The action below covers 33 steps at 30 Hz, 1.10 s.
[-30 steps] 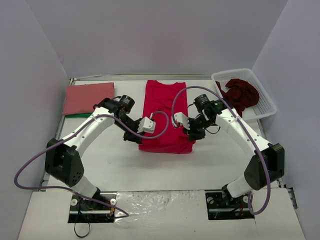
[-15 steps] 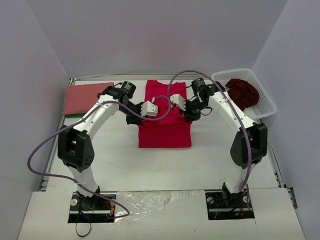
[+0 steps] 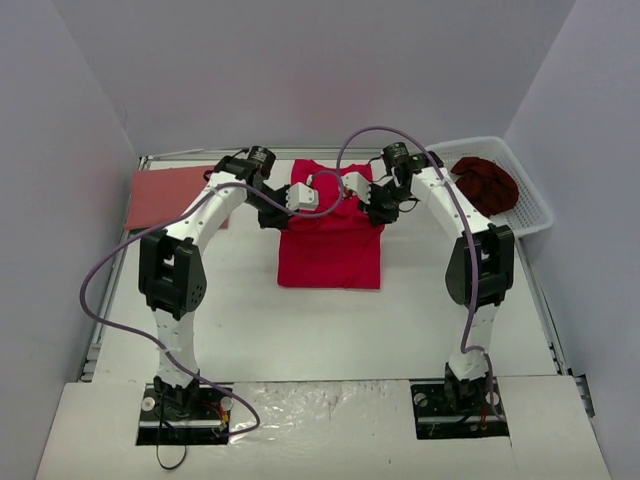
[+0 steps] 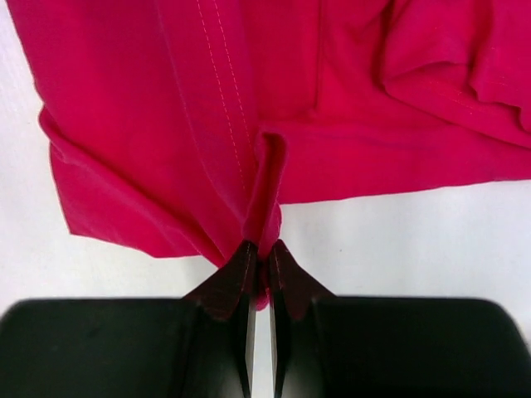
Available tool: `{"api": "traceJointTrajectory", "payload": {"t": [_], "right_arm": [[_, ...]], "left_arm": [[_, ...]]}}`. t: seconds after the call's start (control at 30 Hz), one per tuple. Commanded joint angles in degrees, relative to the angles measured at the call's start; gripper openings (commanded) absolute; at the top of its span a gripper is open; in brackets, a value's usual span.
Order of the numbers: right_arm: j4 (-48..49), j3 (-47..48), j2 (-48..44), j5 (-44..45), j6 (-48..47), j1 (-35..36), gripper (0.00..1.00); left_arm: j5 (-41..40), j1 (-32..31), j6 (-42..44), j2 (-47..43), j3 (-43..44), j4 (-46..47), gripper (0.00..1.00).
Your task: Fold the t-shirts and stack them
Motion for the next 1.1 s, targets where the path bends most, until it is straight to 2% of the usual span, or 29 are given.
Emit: {"api": "traceJointTrajectory", "payload": {"t": [0.0, 0.03, 0.07, 0.1, 0.13, 0.17, 0.2, 0.3, 0.43, 0.67, 0.77, 0.8, 0.9, 1.07], "right_arm": [[-1.43, 3.79, 2.26, 1.85, -1.43, -0.78, 0.0], [-1.08, 4.41, 2.87, 1.85, -1.17, -0.86, 0.04], [2.06, 4.86, 4.36, 1.94, -0.21, -1.13, 0.21], [4.87, 5.12, 5.15, 2.46, 2.84, -1.3, 0.51], [8.03, 5.47, 5.86, 2.99, 4.7, -1.48, 0.6], [10.94, 6.0, 6.74, 3.78, 6.37, -1.57, 0.64], [14.62, 7.05, 9.01, 4.65, 8.13, -1.57, 0.78], [16.15, 12.23, 12.63, 5.45, 11.66, -1.66, 0.87], [19.31, 11.46, 11.85, 6.24, 14.47, -1.48, 0.9], [22.3, 2.24, 1.85, 5.63, 15.8, -0.87, 0.91], [22.57, -3.39, -3.0, 3.62, 15.62, -0.34, 0.9], [22.48, -6.45, -4.32, 2.74, 15.62, -0.25, 0.89], [22.57, -13.39, -8.89, -0.77, 15.27, -0.08, 0.88], [22.57, -22.46, -16.1, -4.56, 15.71, 0.98, 0.86]], "left_arm": [[-0.89, 0.73, 0.26, 0.78, 3.86, -0.01, 0.02], [-1.42, 0.73, -0.27, 1.22, 3.87, 1.3, 0.04], [-2.99, 0.73, -0.71, 2.1, 3.87, 2.88, 0.18], [-4.4, 0.73, -2.02, 2.63, 3.61, 7.86, 0.58], [-5.89, 0.73, -2.64, 3.24, 3.52, 10.69, 0.72], [-7.73, 0.73, -3.35, 4.29, 4.39, 12.9, 0.81], [-11.14, 0.82, -4.66, 7.17, 5.96, 15.35, 0.96], [-13.72, 1.52, -7.12, 9.75, 11.07, 18.78, 0.94], [-13.29, 1.53, -8.36, 7.3, 11.52, 19.16, 0.94], [-11.18, 1.08, -9.07, -7.53, -4.81, 23.46, 0.94], [-11.18, 0.21, -8.37, -14.57, -15.53, 27.84, 0.94], [-11.53, -0.06, -8.27, -16.51, -21.73, 29.16, 0.94], [-9.87, -1.37, -6.43, -22.4, -30.11, 29.8, 0.94], [-8.1, -5.23, -5.55, -28.12, -38.22, 27.86, 0.95]]}}
